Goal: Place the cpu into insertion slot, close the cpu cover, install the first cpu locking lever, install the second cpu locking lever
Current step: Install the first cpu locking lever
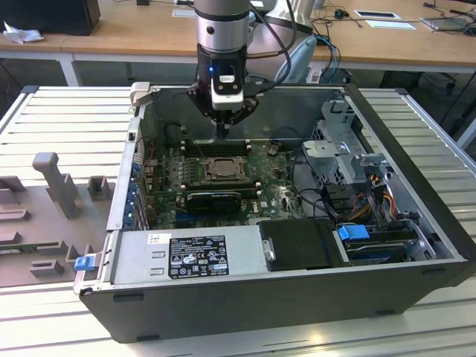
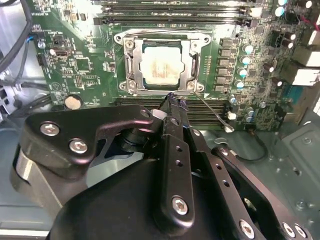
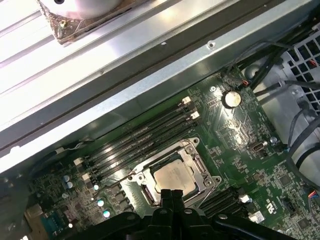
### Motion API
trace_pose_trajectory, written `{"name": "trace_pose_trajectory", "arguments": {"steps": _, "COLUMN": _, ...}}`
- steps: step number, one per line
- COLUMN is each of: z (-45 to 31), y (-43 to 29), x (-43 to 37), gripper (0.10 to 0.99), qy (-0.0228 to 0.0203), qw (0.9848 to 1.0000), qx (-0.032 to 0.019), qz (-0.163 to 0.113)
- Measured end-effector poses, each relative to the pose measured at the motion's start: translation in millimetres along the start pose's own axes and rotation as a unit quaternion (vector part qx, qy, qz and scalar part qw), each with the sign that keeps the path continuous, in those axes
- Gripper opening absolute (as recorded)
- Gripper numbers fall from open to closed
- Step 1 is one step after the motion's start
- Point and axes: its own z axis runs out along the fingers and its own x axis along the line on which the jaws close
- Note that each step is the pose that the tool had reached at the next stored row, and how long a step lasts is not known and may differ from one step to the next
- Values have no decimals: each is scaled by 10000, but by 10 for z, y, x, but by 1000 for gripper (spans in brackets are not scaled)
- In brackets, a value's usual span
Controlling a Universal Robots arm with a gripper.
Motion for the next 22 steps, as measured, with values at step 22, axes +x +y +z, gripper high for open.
{"name": "trace_pose_trajectory", "arguments": {"steps": 22, "z": 60, "y": -23, "x": 30, "gripper": 106, "qy": 105, "qw": 9852, "qx": -29, "qz": -1713}}
